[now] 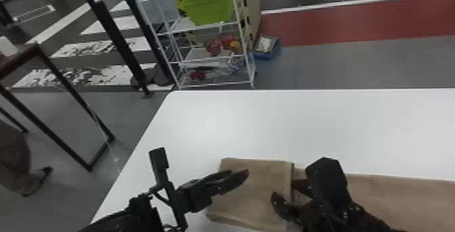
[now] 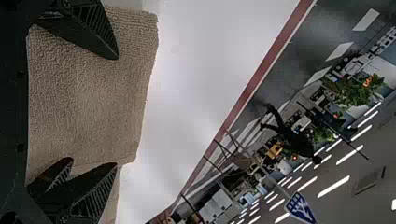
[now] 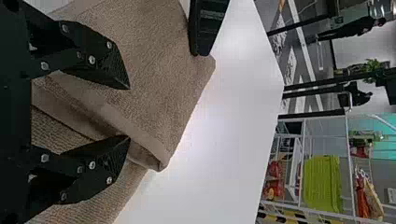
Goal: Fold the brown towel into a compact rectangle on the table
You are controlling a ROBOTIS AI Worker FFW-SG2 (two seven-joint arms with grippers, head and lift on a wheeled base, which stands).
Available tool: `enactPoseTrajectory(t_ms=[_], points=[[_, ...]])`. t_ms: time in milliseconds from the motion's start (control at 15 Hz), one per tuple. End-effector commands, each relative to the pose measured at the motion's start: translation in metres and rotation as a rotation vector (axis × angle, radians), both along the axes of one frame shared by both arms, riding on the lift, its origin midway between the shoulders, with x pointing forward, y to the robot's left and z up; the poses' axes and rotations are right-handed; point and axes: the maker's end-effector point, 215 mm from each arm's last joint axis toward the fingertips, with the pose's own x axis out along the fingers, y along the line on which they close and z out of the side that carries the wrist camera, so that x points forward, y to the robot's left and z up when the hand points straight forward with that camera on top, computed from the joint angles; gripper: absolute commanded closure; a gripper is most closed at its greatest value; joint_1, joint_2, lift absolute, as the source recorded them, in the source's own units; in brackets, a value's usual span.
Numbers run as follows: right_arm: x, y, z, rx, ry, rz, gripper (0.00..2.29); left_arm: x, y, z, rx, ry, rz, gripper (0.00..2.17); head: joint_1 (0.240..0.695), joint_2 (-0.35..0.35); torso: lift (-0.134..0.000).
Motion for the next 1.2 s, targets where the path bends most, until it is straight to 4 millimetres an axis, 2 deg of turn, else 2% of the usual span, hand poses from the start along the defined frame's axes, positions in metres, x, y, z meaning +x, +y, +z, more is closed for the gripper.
enactPoseTrajectory(t_ms=[0, 467, 733, 1000, 1133], points=[[-0.013, -0.012, -0.023, -0.072, 0.099, -0.031, 0.65, -0.001, 0.001, 0.000, 0.000, 0.003, 0.001, 0.08, 0.695, 0.350, -0.122], [-0.014, -0.027, -0.002, -0.105, 0.141, -0.079, 0.65, -0.001, -0.003, 0.000, -0.003, 0.006, -0.007, 0.08, 0.695, 0.350, -0.122], [-0.033, -0.058, -0.006, -0.194, 0.275, -0.123, 0.65, -0.001, -0.005, -0.002, 0.006, 0.012, -0.007, 0.08, 0.695, 0.350, -0.122], [-0.023, -0.061, 0.004, -0.169, 0.256, -0.129, 0.65, 0.000, -0.010, -0.002, 0.011, 0.012, -0.015, 0.08, 0.695, 0.350, -0.122], [-0.004, -0.062, 0.011, -0.126, 0.226, -0.136, 0.65, -0.001, -0.011, -0.001, 0.007, 0.011, -0.016, 0.08, 0.695, 0.350, -0.122]])
